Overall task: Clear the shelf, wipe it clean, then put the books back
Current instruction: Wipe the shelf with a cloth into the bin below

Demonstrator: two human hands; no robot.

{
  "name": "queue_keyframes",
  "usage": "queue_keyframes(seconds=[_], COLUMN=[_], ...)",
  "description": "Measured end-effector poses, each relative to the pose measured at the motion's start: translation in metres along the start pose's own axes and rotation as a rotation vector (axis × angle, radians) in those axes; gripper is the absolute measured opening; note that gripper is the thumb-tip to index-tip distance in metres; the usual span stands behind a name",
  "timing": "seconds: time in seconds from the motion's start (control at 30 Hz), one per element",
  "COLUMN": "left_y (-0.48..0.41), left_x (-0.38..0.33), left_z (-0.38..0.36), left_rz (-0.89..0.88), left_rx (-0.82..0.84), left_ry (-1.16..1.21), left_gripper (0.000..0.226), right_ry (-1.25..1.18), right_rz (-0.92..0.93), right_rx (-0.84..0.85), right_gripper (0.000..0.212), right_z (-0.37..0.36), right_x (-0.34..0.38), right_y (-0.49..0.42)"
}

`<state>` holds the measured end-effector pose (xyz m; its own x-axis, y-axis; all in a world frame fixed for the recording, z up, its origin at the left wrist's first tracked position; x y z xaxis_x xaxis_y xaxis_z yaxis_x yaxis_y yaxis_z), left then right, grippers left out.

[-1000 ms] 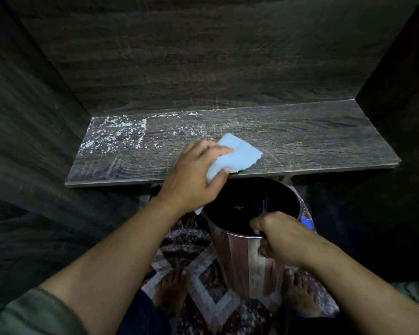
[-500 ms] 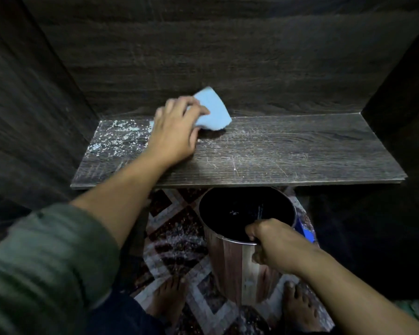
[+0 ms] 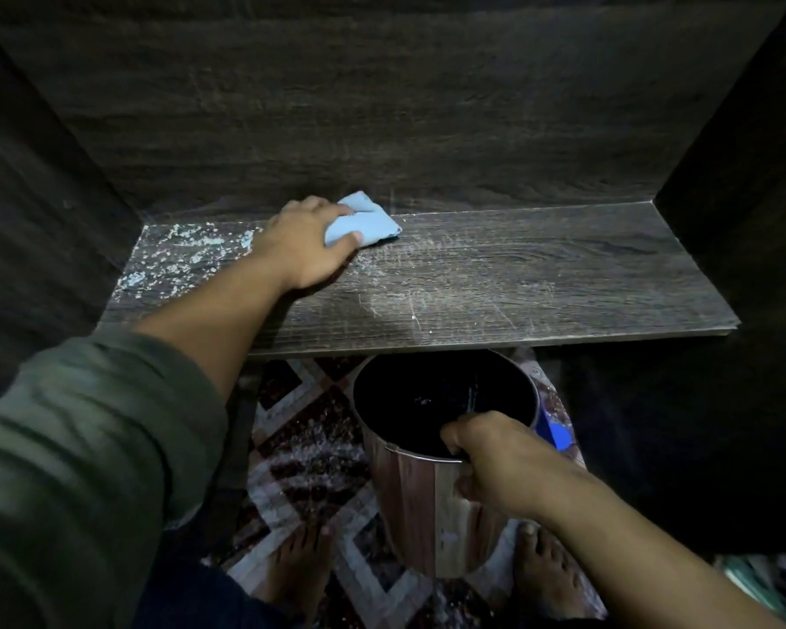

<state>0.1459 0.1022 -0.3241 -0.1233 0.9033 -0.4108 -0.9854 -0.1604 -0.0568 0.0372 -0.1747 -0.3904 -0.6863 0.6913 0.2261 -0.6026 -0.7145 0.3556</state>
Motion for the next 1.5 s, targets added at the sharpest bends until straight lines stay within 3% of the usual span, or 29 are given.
queue_keyframes(seconds=[0.2, 0.33, 0.4, 0.53, 0.63, 0.7, 0.97, 1.23, 1.3, 1.4, 1.5], left_y=[0.033, 0.066, 0.058, 0.044, 0.061, 0.077, 0.087, 0.1, 0.093, 0.066, 0.038], left_x=[-0.034, -0.06, -0.058, -0.031, -0.001, 0.006, -0.051, -0.108, -0.105, -0.09, -0.08], left_z=[-0.017, -0.028, -0.016, 0.033, 0.035, 0.021, -0.022, -0.05, -0.045, -0.021, -0.009], left_rz=[-0.111, -0.255, -0.161, 0.107, 0.388, 0.439, 0.318, 0.005, -0.008, 0.059, 0.084], left_rx=[0.049, -0.037, -0.089, -0.362, -0.335, -0.286, -0.237, -0.079, -0.043, -0.191, -0.195], left_ry=[0.016, 0.036, 0.053, 0.083, 0.02, -0.029, 0.0, 0.205, 0.3, 0.366, 0.213], left_gripper=[0.06, 0.046, 0.042, 0.044, 0.049, 0.052, 0.06, 0.039, 0.044, 0.043, 0.044], right_ry=[-0.017, -0.006, 0.011, 0.021, 0.017, 0.016, 0.12, 0.194, 0.204, 0.193, 0.162], right_rz=[-0.037, -0.044, -0.036, -0.023, -0.03, -0.028, 0.08, 0.093, 0.086, 0.07, 0.063], right_rx=[0.036, 0.048, 0.048, 0.042, 0.029, 0.029, -0.021, -0.063, -0.069, -0.072, -0.069], right_gripper=[0.021, 0.017, 0.022, 0.028, 0.029, 0.03, 0.017, 0.016, 0.016, 0.019, 0.018], right_z=[0.002, 0.001, 0.001, 0.001, 0.003, 0.002, 0.006, 0.016, 0.017, 0.017, 0.019], right_x=[0.003, 0.004, 0.004, 0.0, -0.004, -0.006, 0.013, 0.012, 0.009, 0.005, 0.002], right_y=[0.002, 0.001, 0.002, 0.005, 0.007, 0.008, 0.016, 0.024, 0.028, 0.031, 0.034])
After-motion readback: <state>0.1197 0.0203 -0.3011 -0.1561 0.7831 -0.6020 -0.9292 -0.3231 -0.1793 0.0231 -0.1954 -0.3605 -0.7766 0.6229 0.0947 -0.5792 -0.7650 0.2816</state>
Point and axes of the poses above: each hand's wrist, its own y-axis away from the middle knuckle, its own z-axis out of the back of the hand, x = y × z, the point moved 6 cm from there along -y, towards the middle knuckle, and after that the axes turned 12 degrees about y, right-handed, at the moved point
